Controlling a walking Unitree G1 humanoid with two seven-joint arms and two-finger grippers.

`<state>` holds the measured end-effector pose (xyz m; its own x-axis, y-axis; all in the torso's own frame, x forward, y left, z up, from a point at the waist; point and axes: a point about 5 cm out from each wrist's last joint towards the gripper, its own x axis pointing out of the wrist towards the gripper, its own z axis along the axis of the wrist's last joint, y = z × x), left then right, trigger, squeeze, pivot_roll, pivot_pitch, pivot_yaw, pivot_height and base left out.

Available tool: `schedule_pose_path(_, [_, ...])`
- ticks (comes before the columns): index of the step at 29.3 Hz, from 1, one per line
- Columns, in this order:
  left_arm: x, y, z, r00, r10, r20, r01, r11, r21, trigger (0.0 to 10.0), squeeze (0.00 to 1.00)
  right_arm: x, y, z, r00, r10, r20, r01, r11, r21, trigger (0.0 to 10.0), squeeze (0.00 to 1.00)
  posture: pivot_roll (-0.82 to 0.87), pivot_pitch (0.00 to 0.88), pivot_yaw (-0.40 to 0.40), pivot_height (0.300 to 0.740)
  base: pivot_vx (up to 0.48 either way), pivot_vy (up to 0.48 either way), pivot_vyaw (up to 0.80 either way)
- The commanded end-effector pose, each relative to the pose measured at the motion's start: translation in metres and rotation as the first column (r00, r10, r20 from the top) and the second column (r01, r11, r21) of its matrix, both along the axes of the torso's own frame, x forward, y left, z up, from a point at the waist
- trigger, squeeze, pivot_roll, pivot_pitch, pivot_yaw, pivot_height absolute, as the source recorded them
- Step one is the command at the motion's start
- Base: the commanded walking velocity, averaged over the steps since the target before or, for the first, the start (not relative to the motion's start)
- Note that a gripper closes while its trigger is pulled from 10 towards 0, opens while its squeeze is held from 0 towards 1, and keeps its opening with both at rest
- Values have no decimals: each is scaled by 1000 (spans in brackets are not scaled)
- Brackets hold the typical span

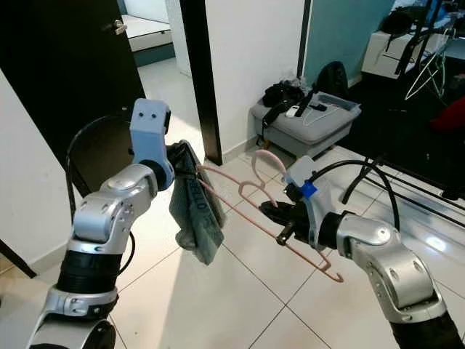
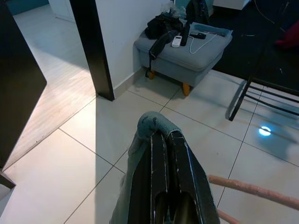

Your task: Hang hanger

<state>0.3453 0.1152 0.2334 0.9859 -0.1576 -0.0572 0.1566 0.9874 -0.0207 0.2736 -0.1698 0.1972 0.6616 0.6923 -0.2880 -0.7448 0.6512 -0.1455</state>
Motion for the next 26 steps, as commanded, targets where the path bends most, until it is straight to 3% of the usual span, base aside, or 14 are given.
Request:
schedule_pose_path(1, [-2,1,1,1000,0,-2,0,1000,-19,10000,0,2,5,-2,1000,-6,-3,6,1000,-11,10000,0,-88,0,29,731,0,0,0])
schedule_pose_path(13, [-6,-3,10,1000,-22,7,22,996,-84,10000,0,12,3,-9,996,-85,-1,84,996,-31,10000,0,-77,0,25,731,0,0,0])
schedule_pose_path(19, [-11,-16,21,996,-89,26,92,977,-191,10000,0,15,14,-30,994,-102,-47,101,995,-22,10000,0,-66,0,18,731,0,0,0])
schedule_pose_path(26, [-15,-16,17,994,-108,-7,103,964,-245,10000,0,20,11,-33,987,-152,-42,152,988,-13,10000,0,-68,0,19,731,0,0,0])
